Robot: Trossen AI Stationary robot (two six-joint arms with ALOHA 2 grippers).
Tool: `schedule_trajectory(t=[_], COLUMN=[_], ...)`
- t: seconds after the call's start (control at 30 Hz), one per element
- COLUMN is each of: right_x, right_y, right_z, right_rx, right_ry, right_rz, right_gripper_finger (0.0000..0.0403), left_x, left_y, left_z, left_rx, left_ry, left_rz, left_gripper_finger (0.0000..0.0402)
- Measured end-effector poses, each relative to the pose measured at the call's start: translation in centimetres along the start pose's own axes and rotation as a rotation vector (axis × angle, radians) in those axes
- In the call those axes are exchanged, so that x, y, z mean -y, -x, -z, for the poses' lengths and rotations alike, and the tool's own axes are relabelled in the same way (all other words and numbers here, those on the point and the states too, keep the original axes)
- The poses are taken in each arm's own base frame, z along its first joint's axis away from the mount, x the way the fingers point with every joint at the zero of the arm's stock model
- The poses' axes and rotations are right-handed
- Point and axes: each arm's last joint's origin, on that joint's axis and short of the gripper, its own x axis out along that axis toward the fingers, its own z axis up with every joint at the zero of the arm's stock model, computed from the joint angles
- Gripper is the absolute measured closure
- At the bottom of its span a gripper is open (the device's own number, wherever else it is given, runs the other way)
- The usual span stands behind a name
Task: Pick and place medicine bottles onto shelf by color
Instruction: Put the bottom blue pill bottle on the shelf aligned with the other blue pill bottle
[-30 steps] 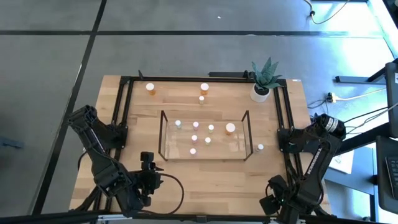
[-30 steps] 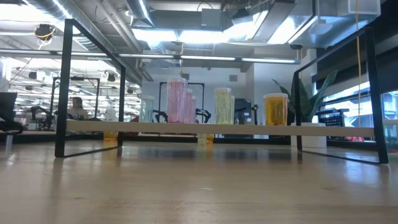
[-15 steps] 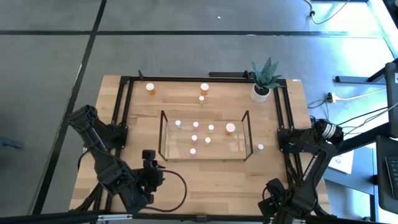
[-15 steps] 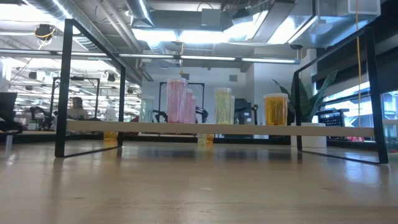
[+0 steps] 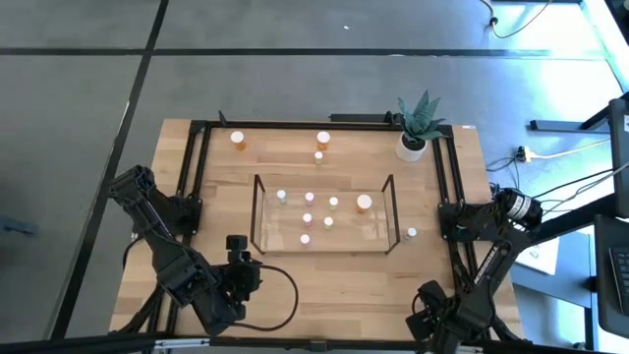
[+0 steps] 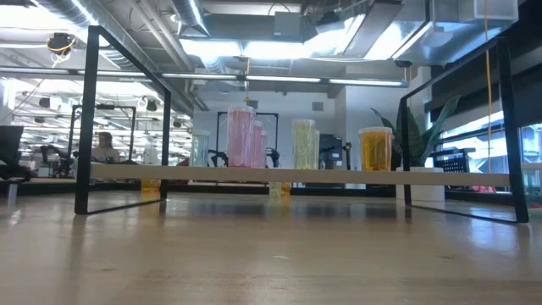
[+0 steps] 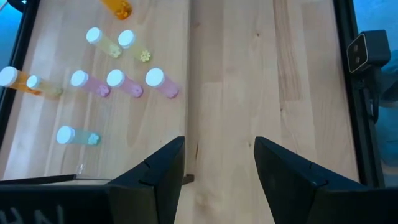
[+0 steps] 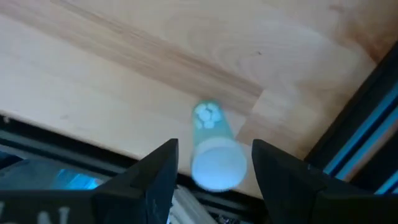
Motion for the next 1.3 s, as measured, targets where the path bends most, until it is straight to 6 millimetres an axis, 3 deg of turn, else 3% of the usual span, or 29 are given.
schedule_trajectory(t=[0.23,0.67,0.93,1.3], right_x=[0.4,0.4,0.2,-2.7], right_y=[-0.7,-0.7,-0.5,2.3], right_z=[-0.2,-0.2,-0.3,-1.0], right_rx=[-0.03,-0.032,-0.038,-0.076], right_ry=[0.001,0.001,-0.007,-0.012], right_rz=[0.049,0.05,0.048,-0.063], right_gripper_finger=[0.0202,0.0288,0.028,0.0284], left_x=[0.0,0.0,0.0,0.2], left_y=[0.0,0.0,0.0,0.2], left_z=[0.0,0.0,0.0,0.2], left_rx=[0.0,0.0,0.0,0.002], left_ry=[0.0,-0.001,-0.001,-0.008], left_rz=[0.0,0.0,0.0,0.005], left_gripper_finger=[0.0216,0.0216,0.0216,0.0216])
